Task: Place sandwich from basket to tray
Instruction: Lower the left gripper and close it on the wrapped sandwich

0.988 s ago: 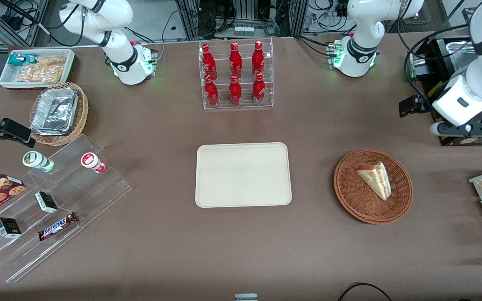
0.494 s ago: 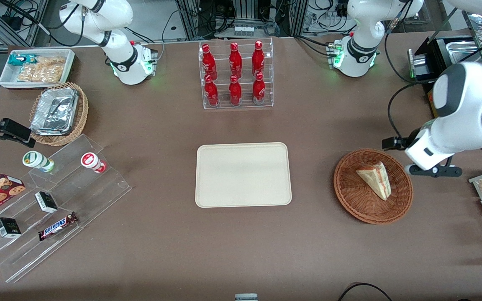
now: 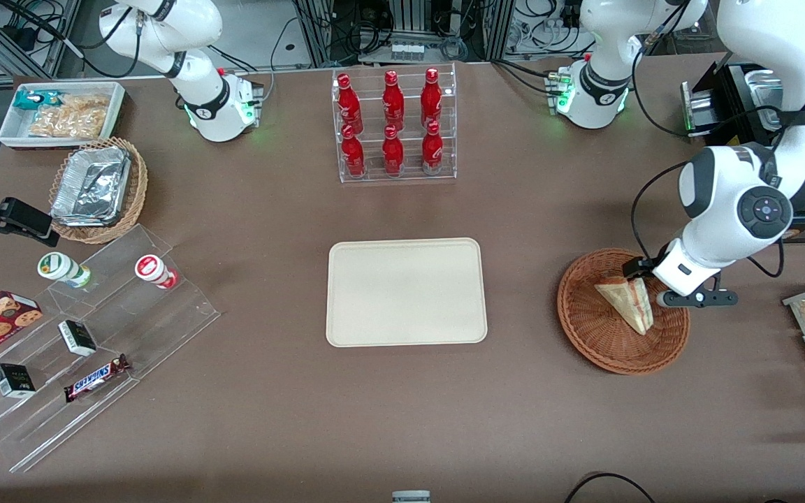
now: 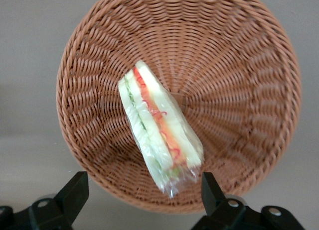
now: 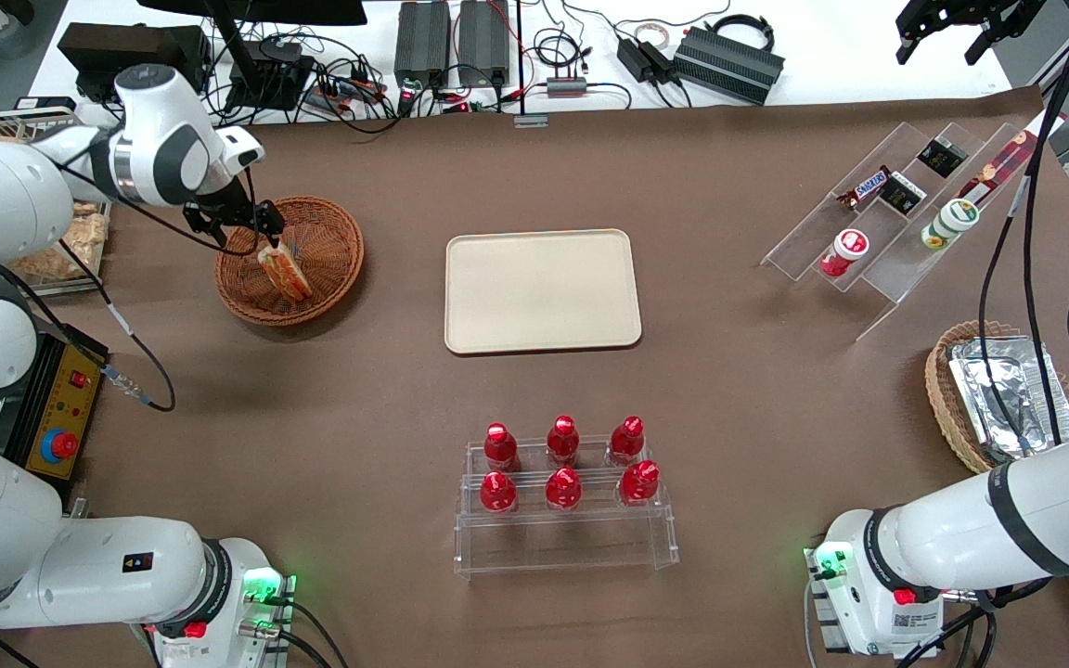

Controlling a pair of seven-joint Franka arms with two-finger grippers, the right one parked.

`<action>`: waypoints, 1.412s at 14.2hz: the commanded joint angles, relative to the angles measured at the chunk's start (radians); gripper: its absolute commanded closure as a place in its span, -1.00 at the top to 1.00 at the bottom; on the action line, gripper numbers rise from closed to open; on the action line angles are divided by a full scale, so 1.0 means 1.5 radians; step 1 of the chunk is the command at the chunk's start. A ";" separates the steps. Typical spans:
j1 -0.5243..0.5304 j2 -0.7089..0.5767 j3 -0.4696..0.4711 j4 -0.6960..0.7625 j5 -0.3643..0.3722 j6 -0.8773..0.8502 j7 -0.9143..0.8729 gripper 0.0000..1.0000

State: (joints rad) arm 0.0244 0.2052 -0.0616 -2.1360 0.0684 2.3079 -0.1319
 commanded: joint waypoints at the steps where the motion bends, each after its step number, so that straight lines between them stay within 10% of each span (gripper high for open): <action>1: 0.005 -0.006 -0.005 -0.047 0.001 0.074 -0.128 1.00; 14: -0.001 0.058 -0.008 -0.030 -0.022 0.120 -0.303 1.00; 15: -0.002 0.067 -0.008 -0.030 -0.023 0.120 -0.304 0.69; 17: -0.003 0.067 -0.008 -0.025 -0.034 0.113 -0.334 -0.72; 20: -0.019 0.073 -0.014 0.026 -0.026 0.028 -0.328 -0.93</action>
State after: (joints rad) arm 0.0155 0.3030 -0.0784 -2.1683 0.0305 2.4446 -0.6138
